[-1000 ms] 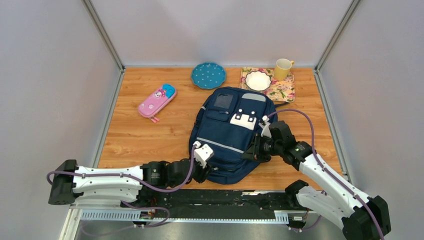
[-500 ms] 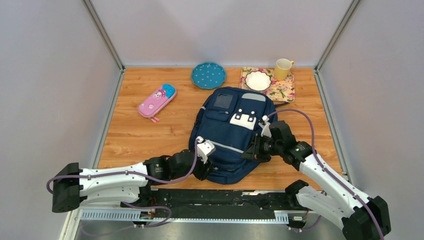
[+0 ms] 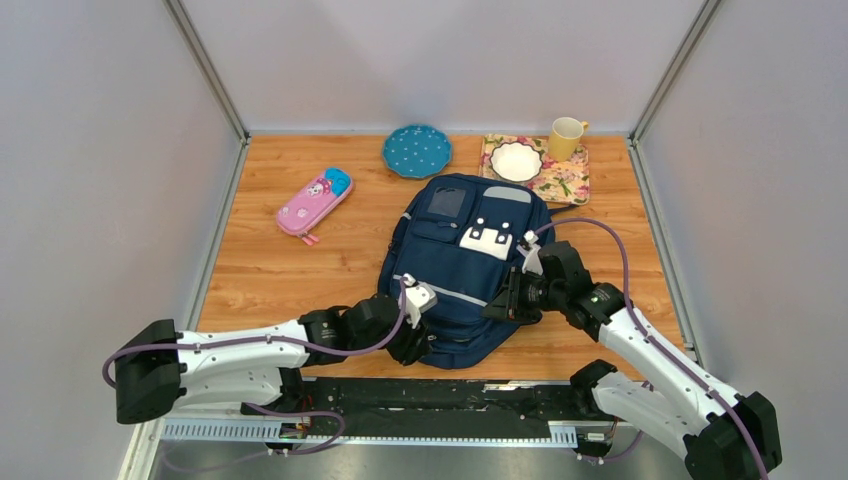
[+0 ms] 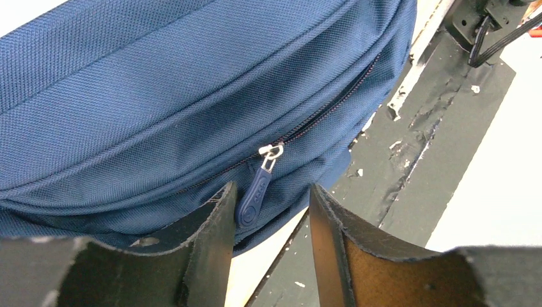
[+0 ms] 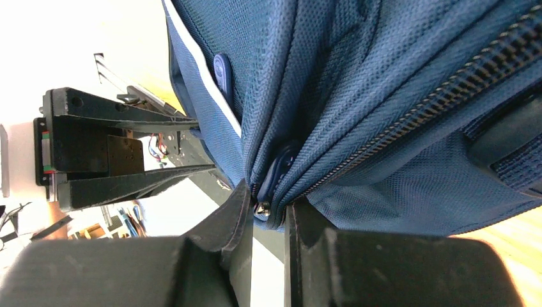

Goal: Pack the student bag
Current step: Unzip the student bag at the center of the board.

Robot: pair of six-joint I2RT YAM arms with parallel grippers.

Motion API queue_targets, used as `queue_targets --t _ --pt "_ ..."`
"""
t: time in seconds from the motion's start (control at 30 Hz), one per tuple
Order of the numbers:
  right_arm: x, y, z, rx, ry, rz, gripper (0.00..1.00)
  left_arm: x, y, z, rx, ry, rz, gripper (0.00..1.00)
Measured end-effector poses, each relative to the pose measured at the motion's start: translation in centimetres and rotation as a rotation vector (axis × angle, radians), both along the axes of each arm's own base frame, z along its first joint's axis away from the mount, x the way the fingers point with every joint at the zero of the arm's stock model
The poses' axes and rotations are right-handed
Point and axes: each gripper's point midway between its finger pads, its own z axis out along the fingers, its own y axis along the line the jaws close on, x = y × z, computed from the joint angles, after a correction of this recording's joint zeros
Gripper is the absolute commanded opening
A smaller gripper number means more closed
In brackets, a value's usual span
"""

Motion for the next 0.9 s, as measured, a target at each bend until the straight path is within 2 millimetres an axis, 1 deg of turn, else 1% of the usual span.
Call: queue_targets --t 0.07,0.1,0.2,0.27,0.33,0.63,0.8,0.9 --pt "0.0 0.0 0.0 0.001 0.000 0.001 0.00 -0.1 0.0 -0.3 0.006 0.010 0.001 0.39" --pt "0.0 0.0 0.0 0.001 0.001 0.001 0.00 0.0 0.0 -0.4 0.009 0.013 0.003 0.37" --pt "0.0 0.0 0.0 0.002 0.001 0.002 0.00 0.0 -0.2 -0.5 0.007 0.022 0.007 0.20" --pt "0.0 0.0 0.0 0.002 0.001 0.002 0.00 0.0 -0.3 -0.4 -0.002 0.022 0.011 0.14" --pt "0.0 0.0 0.0 0.003 0.000 0.002 0.00 0.1 -0.4 -0.3 -0.009 0.021 0.019 0.00" --pt "0.1 0.1 0.2 0.008 -0.010 0.002 0.00 0.8 -0.2 0.3 -0.022 0.003 0.071 0.00" --pt "0.4 0.0 0.5 0.000 -0.020 -0.009 0.00 1.1 1.1 1.3 -0.021 -0.023 0.103 0.00" --pt "0.5 0.0 0.7 -0.006 -0.025 -0.015 0.00 1.6 2.7 1.7 0.000 -0.056 0.151 0.00"
